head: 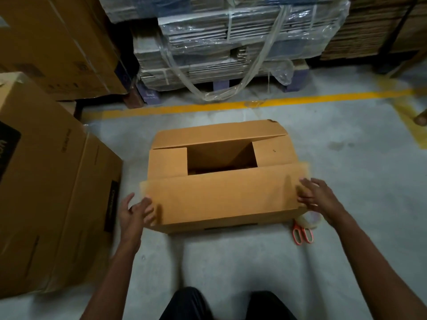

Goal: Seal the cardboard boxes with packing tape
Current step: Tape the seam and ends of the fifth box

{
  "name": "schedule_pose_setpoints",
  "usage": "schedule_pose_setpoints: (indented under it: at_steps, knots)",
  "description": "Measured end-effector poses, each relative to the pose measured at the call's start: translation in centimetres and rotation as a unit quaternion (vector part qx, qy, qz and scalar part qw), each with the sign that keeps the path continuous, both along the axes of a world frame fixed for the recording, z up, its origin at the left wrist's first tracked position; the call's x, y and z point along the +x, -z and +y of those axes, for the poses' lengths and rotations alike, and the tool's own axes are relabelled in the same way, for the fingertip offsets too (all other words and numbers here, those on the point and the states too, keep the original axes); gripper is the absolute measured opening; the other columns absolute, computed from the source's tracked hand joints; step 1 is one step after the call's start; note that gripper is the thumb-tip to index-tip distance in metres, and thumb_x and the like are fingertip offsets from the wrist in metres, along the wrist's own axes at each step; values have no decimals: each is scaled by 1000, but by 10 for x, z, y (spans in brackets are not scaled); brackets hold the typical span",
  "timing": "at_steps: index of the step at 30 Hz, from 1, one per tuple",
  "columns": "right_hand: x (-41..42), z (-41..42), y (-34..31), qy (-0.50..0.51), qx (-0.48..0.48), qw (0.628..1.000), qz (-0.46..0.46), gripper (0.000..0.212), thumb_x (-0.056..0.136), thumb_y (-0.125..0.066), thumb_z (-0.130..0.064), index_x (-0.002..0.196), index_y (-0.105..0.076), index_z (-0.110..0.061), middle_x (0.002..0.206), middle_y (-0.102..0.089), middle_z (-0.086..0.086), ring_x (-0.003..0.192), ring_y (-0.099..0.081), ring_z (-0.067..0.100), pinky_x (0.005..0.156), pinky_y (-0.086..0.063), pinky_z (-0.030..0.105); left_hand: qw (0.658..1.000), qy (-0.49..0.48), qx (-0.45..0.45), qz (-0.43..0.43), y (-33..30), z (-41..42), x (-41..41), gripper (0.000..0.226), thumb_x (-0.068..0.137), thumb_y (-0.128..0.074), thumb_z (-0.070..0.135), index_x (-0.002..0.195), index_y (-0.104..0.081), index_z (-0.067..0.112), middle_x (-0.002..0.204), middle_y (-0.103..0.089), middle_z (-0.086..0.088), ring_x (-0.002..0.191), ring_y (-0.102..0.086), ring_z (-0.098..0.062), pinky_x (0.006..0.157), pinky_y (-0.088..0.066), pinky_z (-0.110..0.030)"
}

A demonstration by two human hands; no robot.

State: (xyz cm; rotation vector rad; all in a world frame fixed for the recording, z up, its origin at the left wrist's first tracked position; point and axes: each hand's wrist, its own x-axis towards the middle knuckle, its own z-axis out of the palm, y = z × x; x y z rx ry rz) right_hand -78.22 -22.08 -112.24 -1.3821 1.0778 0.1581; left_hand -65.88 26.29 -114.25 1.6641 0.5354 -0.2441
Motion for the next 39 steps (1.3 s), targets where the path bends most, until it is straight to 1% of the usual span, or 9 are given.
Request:
schedule_pose_setpoints:
  at_steps: [3, 7, 9, 14, 18, 22, 26, 32, 39]
  knots:
    - [21, 11, 27, -78, -271, 950, 133, 75, 82, -70, -67, 138, -49, -22, 128, -64, 18, 113, -64, 38, 96, -54, 49, 986, 68, 153, 11, 21, -7, 28, 74, 81, -85, 39, 143, -46, 31, 120, -68, -10, 106, -67, -32, 90, -58, -57]
    - [53, 4, 42, -103, -360, 916, 140, 87, 75, -78, -66, 139, -42, -19, 124, -63, 20, 114, -61, 43, 93, -51, 51, 943, 132, 305, -14, 37, -14, 59, 81, 72, -92, 38, 140, -51, 21, 104, -67, -8, 103, -65, -35, 84, -56, -52]
    - [76, -7, 48, -137, -377, 906, 134, 95, 70, -86, -58, 143, -38, -22, 134, -53, 20, 126, -50, 42, 101, -47, 56, 943, 155, 295, -17, 42, -11, 88, 116, 53, -102, 34, 150, -39, 21, 127, -58, -15, 119, -57, -40, 92, -53, -57]
    - [141, -32, 59, -201, -331, 914, 122, 109, 68, -88, -44, 153, -22, -28, 147, -41, 14, 134, -40, 42, 109, -38, 61, 877, 345, 327, 78, 42, -2, 170, 184, 26, -106, 41, 161, 17, 23, 170, 9, -12, 157, 2, -36, 125, -14, -58]
    - [181, -39, 61, -139, -248, 958, 37, 99, 82, -74, -54, 159, -21, -21, 158, -38, 16, 140, -40, 43, 115, -36, 57, 853, 457, 251, -23, 45, -9, 193, 166, 19, -103, 55, 150, -1, 44, 155, -30, -2, 145, -32, -31, 119, -33, -56]
    - [213, -47, 48, -67, -203, 977, -5, 95, 82, -68, -69, 154, -39, -13, 154, -43, 14, 140, -42, 36, 111, -36, 47, 890, 404, 209, 15, 51, -4, 171, 192, 15, -100, 58, 158, 23, 26, 162, -27, -2, 148, -30, -28, 120, -31, -49]
    - [225, -52, 32, -7, -128, 989, -68, 86, 70, -68, -79, 132, -62, -21, 126, -59, 4, 117, -57, 29, 104, -46, 46, 894, 396, 209, -5, 53, 11, 162, 165, 16, -96, 69, 159, -23, 30, 149, -47, 0, 138, -44, -26, 109, -44, -50]
    - [211, -47, 12, 49, -15, 984, -169, 70, 95, -42, -73, 136, -55, -18, 120, -61, 3, 104, -59, 20, 79, -50, 38, 920, 338, 196, -14, 46, 6, 142, 149, 23, -97, 61, 155, -36, 30, 147, -51, 0, 134, -47, -23, 107, -47, -48]
    - [158, -66, 20, 78, 62, 986, -137, 83, 64, -56, -93, 107, -67, -23, 130, -55, 5, 132, -44, 26, 107, -41, 44, 968, 193, 157, -16, 49, 4, 110, 146, 34, -104, 42, 159, -29, 31, 151, -49, -14, 133, -51, -35, 105, -49, -57]
